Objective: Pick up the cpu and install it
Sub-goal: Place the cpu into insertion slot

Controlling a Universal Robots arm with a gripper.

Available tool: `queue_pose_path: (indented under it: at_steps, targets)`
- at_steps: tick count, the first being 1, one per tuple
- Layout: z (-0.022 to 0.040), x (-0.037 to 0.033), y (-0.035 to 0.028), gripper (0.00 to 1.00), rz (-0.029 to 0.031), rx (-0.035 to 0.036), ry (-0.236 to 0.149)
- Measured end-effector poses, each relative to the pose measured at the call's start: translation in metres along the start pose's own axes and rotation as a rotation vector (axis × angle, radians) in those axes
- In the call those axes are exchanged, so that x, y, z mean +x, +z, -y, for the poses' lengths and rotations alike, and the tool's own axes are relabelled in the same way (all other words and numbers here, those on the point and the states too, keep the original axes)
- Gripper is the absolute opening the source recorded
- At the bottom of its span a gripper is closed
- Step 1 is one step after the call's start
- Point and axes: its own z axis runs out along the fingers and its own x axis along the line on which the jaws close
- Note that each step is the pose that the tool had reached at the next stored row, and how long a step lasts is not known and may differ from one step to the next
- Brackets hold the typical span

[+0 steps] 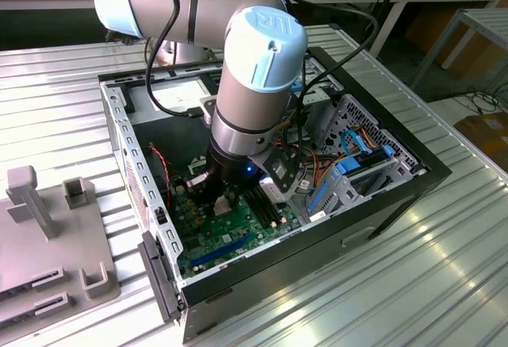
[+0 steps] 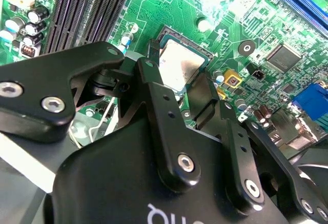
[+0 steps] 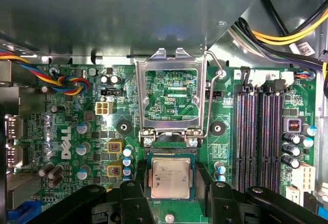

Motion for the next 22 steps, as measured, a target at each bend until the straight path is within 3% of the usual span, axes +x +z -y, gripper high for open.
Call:
queue_pose_path:
  at_steps: [22]
  targets:
    - [0.0000,-0.0001,0.0006,0.47,0.0002,-0.0073,0.000]
